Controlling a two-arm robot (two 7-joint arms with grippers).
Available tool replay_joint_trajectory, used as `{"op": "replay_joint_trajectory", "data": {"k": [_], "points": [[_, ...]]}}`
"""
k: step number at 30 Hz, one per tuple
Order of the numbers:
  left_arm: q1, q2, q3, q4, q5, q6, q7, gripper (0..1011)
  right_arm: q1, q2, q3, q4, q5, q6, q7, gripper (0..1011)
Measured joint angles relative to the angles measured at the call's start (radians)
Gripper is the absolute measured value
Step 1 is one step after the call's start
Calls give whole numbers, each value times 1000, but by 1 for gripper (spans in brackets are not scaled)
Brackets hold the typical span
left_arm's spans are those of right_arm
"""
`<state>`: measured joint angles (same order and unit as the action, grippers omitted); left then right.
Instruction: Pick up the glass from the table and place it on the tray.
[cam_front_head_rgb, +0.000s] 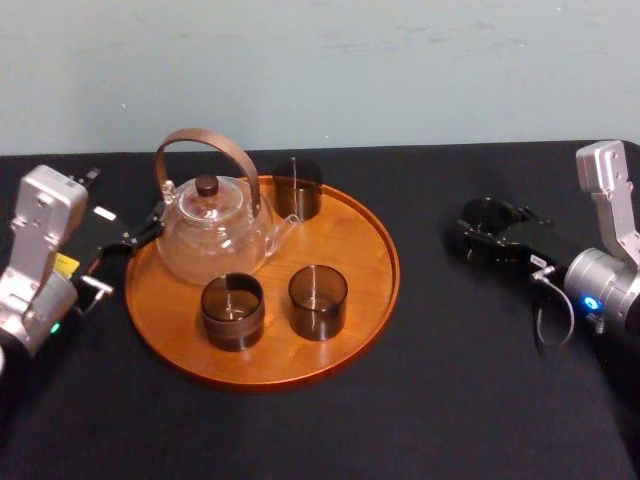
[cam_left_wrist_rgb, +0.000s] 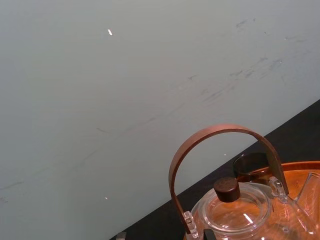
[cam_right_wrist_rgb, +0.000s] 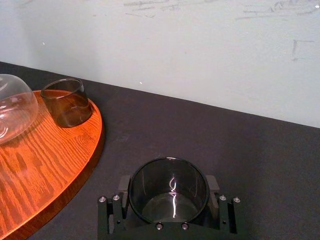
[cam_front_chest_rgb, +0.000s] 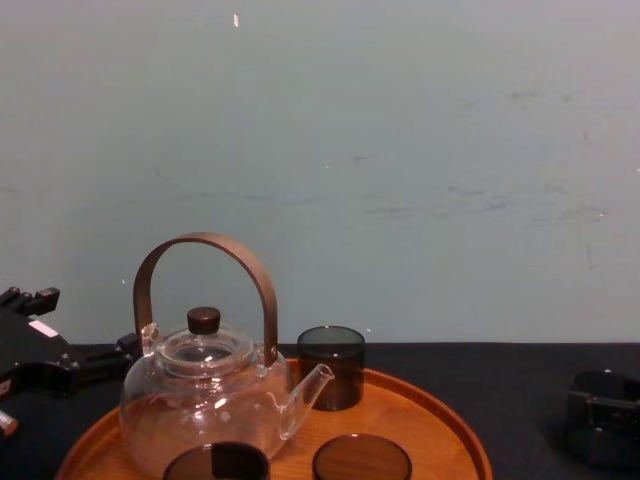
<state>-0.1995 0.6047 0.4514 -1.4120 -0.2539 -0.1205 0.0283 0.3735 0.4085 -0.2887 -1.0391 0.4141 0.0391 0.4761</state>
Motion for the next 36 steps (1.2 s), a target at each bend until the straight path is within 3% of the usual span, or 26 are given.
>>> {"op": "replay_joint_trajectory", "data": {"k": [15, 28, 36], "points": [[0, 0, 0, 0, 0, 0, 0, 1001, -5, 3, 3, -11, 8, -2, 16, 916], [0, 0, 0, 0, 0, 0, 0, 1001, -34, 25, 10, -118, 26, 16, 19, 916], [0, 0, 0, 0, 0, 0, 0, 1001, -35, 28, -7, -167, 27, 32, 19, 916]]}}
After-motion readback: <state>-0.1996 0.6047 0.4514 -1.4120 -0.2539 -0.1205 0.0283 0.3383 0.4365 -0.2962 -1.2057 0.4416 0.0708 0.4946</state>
